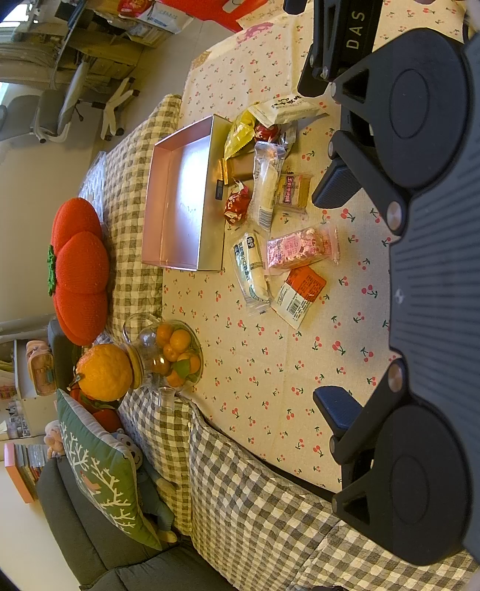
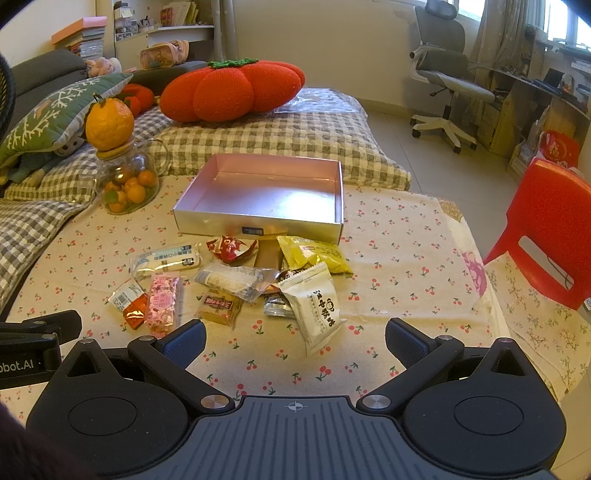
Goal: Organize snacks
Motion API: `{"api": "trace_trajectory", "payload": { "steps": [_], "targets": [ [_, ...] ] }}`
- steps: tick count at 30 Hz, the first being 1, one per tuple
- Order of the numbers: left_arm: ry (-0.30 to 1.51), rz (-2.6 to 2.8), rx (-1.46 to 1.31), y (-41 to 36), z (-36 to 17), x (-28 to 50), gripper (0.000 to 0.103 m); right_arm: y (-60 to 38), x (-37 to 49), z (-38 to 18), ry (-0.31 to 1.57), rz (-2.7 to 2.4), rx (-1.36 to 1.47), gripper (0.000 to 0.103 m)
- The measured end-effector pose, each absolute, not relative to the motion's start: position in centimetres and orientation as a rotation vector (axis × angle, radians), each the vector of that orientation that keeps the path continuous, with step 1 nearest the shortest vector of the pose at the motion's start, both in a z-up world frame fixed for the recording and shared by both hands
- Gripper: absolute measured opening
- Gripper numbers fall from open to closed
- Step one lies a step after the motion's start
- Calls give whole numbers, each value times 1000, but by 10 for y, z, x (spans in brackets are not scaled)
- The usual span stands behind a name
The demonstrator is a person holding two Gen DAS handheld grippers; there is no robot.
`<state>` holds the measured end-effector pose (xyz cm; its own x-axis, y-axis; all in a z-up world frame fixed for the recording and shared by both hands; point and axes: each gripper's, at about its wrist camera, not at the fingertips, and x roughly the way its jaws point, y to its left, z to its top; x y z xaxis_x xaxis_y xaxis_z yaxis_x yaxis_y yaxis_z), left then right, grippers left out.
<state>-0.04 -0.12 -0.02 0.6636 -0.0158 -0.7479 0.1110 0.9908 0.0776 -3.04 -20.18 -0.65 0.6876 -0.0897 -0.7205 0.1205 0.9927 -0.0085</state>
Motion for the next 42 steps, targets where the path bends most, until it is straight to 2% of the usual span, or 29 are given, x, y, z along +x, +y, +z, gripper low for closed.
{"api": "trace_trajectory", "payload": {
  "steps": [15,22,29,36,42],
  "targets": [
    [831,-95,126,-3,1,12,103,-206,-17,-8,799,-111,45,103],
    [791,-178,162,-10,-10,38,103,-206,4,-6,795,-62,-42,103],
    [823,-241,207,-17,-21,78,102,-223,45,-9,885,45,5,103],
    [883,-248,185,-12,-37,118,99,-252,81,-25,932,42,127,103],
    [934,-236,144,2,-57,152,91,-279,107,-56,964,68,241,102]
  ]
}}
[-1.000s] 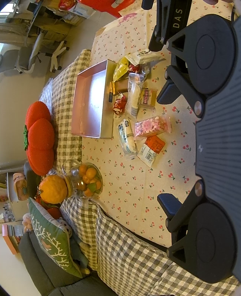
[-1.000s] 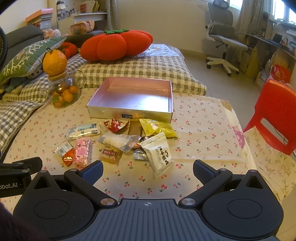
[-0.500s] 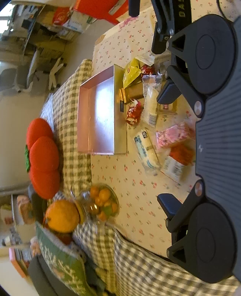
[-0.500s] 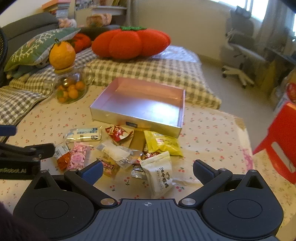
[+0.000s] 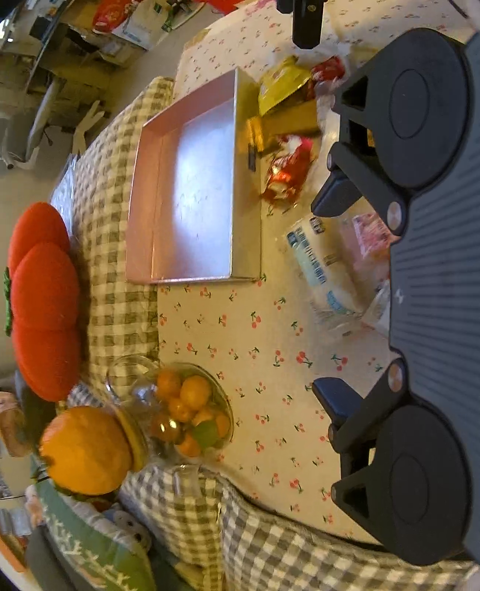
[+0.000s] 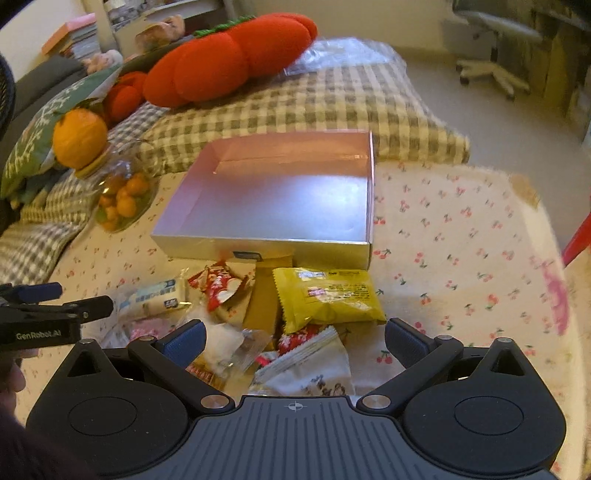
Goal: Organize snacks
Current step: 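Grasp the white bread bag with the left tool while the right tool grasps the yellow biscuit pack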
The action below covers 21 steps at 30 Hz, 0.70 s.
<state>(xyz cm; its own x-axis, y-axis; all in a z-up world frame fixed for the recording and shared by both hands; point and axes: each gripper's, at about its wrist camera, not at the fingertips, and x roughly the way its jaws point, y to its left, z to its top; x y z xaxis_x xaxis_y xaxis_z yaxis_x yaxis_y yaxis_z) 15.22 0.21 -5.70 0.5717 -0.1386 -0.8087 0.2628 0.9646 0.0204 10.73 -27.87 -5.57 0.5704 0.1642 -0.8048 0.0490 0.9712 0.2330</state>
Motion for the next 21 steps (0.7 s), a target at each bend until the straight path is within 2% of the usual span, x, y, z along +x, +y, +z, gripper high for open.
{"api": "trace_trajectory", "payload": {
  "steps": [6,14,21],
  "targets": [
    [978,-336,97,10,-76,180,76,-304,127,-78,949,80,362,102],
    [920,-506,221,0,-98,189,72,-331,138,-99,931,105,544,96],
    [926,-595,310,-4,-113,185,69,-320,143,-113,955,101,477,94]
  ]
}}
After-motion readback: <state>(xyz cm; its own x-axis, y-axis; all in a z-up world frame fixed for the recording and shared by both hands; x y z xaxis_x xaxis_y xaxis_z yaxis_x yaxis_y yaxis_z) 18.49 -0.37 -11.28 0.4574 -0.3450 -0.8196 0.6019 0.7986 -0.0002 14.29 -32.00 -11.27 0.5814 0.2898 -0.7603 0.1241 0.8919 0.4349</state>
